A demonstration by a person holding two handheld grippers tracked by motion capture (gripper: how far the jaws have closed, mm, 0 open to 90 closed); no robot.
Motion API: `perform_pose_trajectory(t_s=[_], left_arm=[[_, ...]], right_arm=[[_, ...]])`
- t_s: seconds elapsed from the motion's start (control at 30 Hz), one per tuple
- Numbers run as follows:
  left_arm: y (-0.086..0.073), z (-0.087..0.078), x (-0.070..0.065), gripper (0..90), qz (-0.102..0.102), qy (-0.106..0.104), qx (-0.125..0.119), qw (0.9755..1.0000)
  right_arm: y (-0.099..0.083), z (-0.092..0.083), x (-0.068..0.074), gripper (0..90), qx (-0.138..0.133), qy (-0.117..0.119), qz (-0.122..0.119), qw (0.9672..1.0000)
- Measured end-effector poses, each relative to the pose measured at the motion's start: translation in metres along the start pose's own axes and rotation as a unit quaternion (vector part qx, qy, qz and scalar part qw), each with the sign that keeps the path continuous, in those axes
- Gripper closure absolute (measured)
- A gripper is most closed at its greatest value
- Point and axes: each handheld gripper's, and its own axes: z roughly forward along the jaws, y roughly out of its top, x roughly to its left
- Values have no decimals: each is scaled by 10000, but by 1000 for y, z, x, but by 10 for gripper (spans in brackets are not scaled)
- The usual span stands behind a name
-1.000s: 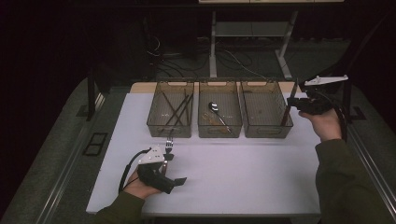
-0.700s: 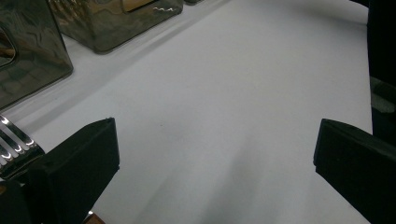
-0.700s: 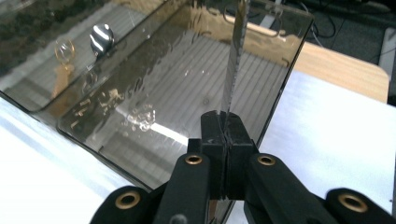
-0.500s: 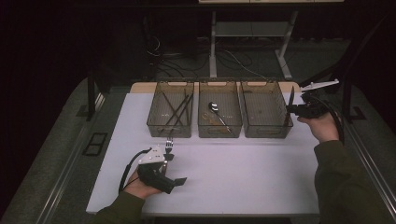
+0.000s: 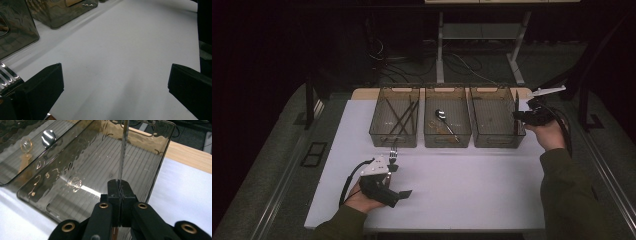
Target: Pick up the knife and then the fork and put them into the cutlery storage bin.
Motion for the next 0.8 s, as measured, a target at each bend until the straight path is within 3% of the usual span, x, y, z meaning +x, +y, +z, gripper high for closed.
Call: perform_pose_trajectory(t_s=[0.3, 0.6, 0.8], left_arm=[[0, 1, -1, 0, -30, -6, -49, 10000], [1, 1, -1, 0, -24, -17, -55, 10000], [1, 2, -1, 0, -40, -27, -64, 10000]], right_arm=[[4, 15, 0, 890, -98, 46, 63, 9999], [9, 34, 1, 888, -15, 94, 142, 9999], [13, 47, 3, 887, 139, 39, 41, 9999]])
